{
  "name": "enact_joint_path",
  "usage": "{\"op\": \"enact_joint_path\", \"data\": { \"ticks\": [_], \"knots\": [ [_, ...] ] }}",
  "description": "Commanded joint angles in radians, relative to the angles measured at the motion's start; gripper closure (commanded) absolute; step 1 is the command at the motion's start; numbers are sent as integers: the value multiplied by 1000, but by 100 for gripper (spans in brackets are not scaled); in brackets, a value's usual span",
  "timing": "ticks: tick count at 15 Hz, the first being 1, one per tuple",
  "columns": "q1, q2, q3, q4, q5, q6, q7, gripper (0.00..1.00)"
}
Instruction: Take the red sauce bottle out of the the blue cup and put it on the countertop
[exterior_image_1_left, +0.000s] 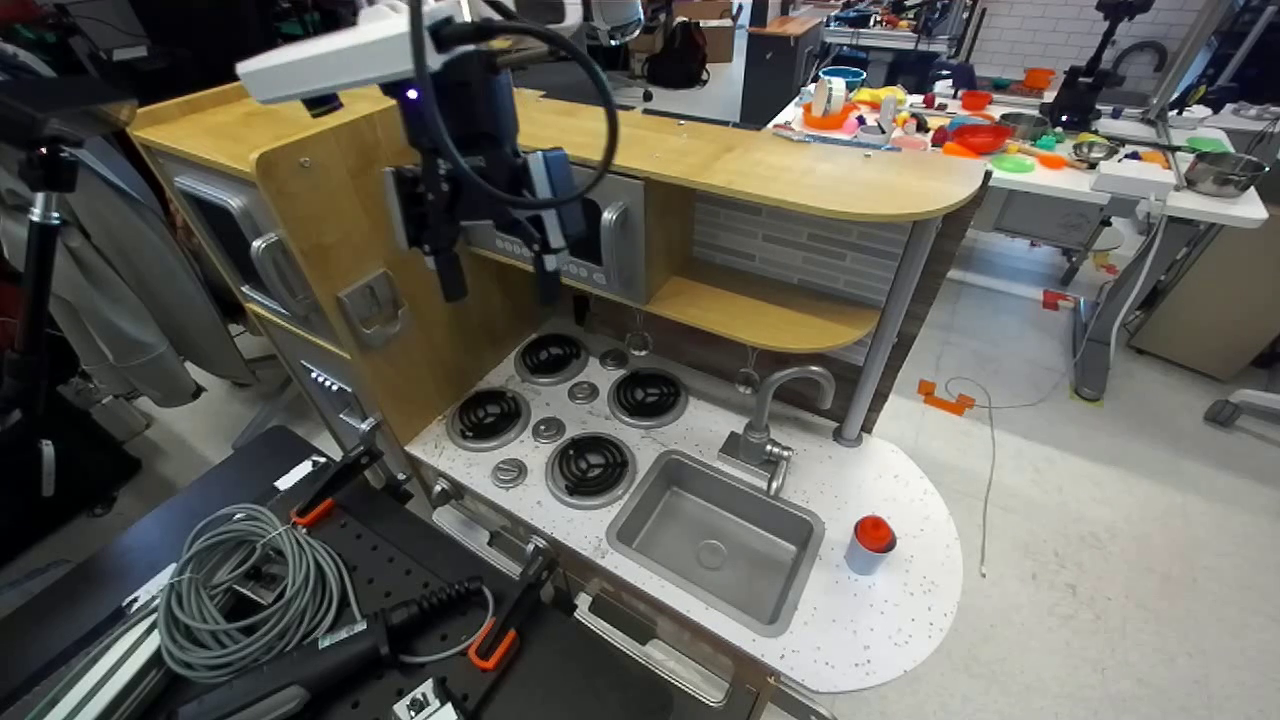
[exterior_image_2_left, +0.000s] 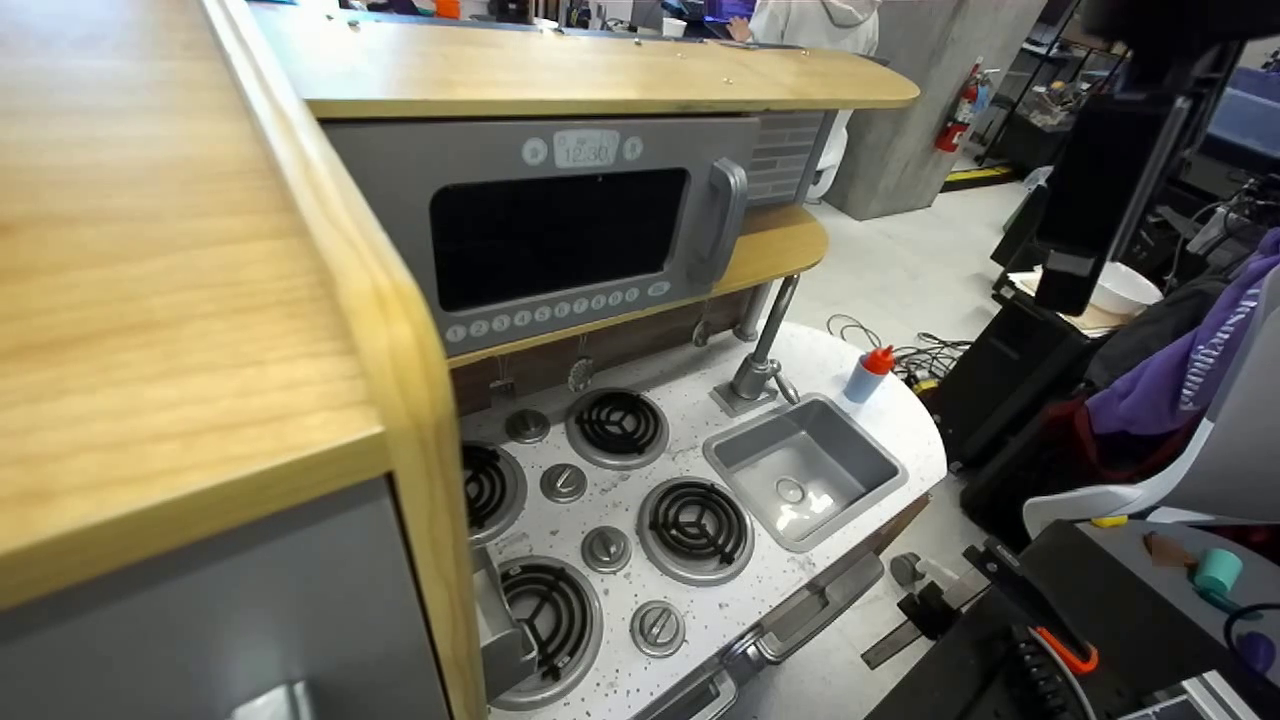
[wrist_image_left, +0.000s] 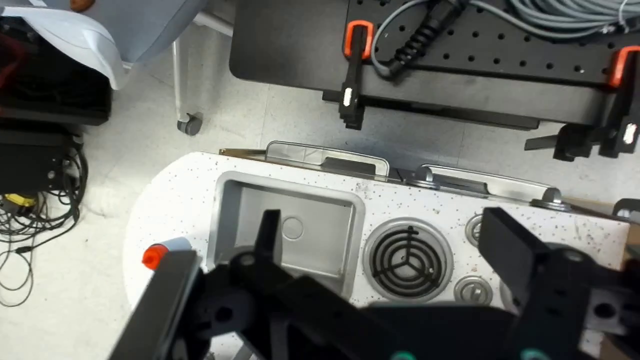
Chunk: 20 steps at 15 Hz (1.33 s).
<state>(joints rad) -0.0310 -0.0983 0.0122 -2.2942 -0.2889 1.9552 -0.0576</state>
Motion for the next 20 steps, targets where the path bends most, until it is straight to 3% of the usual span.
{"op": "enact_joint_path", "data": {
  "ticks": [1,5,9,16,20],
  "knots": [
    [-60,167,-93,153,56,54,-112,0],
    [-131,380,-153,355,160,44,-179,0],
    [-211,606,-162,556,249,62,-195,0],
    [-331,949,-132,907,285,76,-277,0],
    [-369,1044,-137,1004,254,102,-328,0]
  ]
}}
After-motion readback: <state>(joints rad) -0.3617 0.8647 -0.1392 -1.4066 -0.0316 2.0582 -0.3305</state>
